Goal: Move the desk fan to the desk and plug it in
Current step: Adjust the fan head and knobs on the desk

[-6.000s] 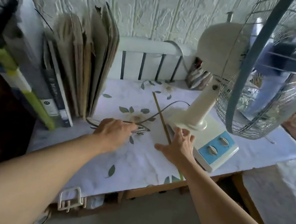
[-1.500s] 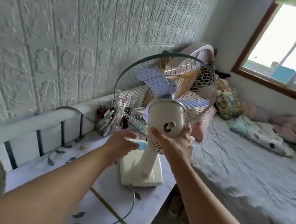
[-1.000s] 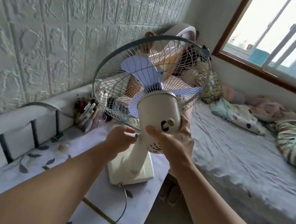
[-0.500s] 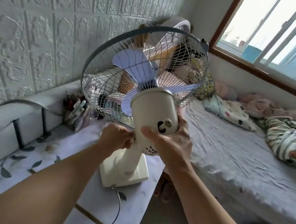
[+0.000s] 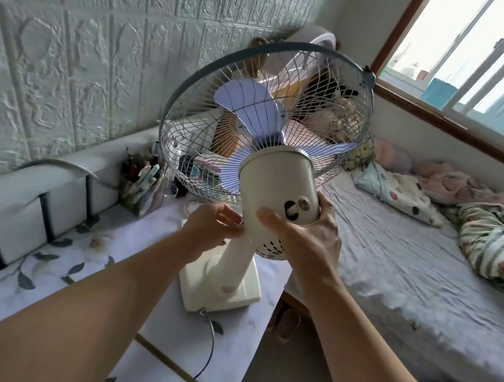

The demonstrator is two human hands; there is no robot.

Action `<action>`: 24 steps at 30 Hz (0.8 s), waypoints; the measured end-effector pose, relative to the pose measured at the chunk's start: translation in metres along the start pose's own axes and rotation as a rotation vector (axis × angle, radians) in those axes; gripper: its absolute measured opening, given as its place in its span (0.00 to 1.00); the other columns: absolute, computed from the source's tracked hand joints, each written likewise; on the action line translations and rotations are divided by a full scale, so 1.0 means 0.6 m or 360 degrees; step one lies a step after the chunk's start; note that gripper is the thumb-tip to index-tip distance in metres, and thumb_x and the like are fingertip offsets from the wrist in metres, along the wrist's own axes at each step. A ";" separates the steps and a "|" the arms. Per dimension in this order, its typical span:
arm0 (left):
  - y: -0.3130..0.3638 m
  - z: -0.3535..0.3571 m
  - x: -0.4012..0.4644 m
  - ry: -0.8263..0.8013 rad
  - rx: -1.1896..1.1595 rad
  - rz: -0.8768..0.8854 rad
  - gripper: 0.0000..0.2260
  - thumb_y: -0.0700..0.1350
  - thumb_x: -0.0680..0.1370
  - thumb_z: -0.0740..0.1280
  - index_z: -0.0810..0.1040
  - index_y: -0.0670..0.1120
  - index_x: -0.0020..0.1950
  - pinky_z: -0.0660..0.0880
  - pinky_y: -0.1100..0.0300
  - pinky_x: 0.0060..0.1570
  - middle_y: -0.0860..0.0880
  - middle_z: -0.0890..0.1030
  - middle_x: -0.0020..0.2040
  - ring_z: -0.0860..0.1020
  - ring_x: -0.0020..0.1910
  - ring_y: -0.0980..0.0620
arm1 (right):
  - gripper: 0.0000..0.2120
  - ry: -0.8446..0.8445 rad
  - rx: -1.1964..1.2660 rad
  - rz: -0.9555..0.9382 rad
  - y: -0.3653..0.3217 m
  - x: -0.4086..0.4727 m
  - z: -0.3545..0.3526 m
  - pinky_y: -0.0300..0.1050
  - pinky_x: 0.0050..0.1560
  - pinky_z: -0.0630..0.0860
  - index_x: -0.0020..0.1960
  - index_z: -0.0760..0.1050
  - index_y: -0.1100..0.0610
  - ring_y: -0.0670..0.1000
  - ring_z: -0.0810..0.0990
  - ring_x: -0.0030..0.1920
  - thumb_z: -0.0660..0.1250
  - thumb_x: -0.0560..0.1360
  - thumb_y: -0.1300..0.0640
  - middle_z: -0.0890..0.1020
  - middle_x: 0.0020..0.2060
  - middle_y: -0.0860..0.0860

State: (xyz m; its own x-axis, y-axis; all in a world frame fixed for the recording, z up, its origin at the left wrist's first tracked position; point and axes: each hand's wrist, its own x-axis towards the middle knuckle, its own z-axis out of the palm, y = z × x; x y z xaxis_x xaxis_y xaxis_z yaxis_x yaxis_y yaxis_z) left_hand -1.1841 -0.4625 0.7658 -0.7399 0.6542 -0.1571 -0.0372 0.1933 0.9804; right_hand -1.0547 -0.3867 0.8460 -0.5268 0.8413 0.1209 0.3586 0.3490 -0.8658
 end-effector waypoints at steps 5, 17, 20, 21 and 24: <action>0.009 0.011 0.013 0.0144 -0.0045 -0.0147 0.08 0.42 0.75 0.69 0.71 0.43 0.48 0.75 0.61 0.29 0.46 0.79 0.35 0.77 0.28 0.52 | 0.43 -0.0003 0.0013 0.0004 0.002 0.001 0.000 0.52 0.51 0.79 0.64 0.68 0.44 0.52 0.79 0.51 0.73 0.50 0.38 0.80 0.49 0.48; -0.012 0.003 0.019 -0.0010 0.0026 -0.0019 0.08 0.43 0.73 0.71 0.74 0.42 0.43 0.76 0.63 0.30 0.49 0.78 0.35 0.76 0.33 0.54 | 0.37 0.0004 0.0050 0.0019 -0.001 0.001 0.003 0.51 0.51 0.79 0.59 0.70 0.42 0.50 0.79 0.50 0.74 0.51 0.40 0.80 0.46 0.45; -0.007 0.009 0.026 0.0107 -0.0041 -0.0138 0.15 0.45 0.76 0.67 0.74 0.43 0.30 0.75 0.64 0.25 0.49 0.76 0.23 0.74 0.20 0.55 | 0.41 -0.0006 0.0058 0.0020 -0.005 0.003 0.003 0.51 0.52 0.79 0.63 0.69 0.43 0.50 0.79 0.50 0.74 0.51 0.40 0.80 0.47 0.45; -0.005 0.013 0.027 0.0121 -0.0141 -0.0248 0.17 0.45 0.77 0.65 0.74 0.43 0.28 0.73 0.66 0.22 0.50 0.74 0.19 0.72 0.16 0.56 | 0.42 -0.0011 0.0068 0.0027 -0.006 0.004 0.002 0.51 0.52 0.79 0.64 0.68 0.43 0.51 0.79 0.51 0.74 0.50 0.40 0.80 0.47 0.45; -0.002 0.021 0.023 0.0139 -0.0313 -0.0499 0.19 0.47 0.79 0.63 0.73 0.44 0.28 0.68 0.71 0.18 0.52 0.72 0.15 0.70 0.12 0.55 | 0.41 -0.0021 0.0085 0.0047 -0.007 0.004 0.000 0.46 0.46 0.78 0.62 0.68 0.43 0.50 0.79 0.50 0.74 0.50 0.40 0.80 0.46 0.44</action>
State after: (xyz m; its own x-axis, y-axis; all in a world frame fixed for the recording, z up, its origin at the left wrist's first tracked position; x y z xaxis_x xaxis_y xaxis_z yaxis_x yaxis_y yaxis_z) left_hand -1.1859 -0.4447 0.7607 -0.7263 0.5190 -0.4507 -0.3929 0.2245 0.8918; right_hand -1.0575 -0.3859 0.8500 -0.5268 0.8453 0.0887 0.3326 0.3011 -0.8937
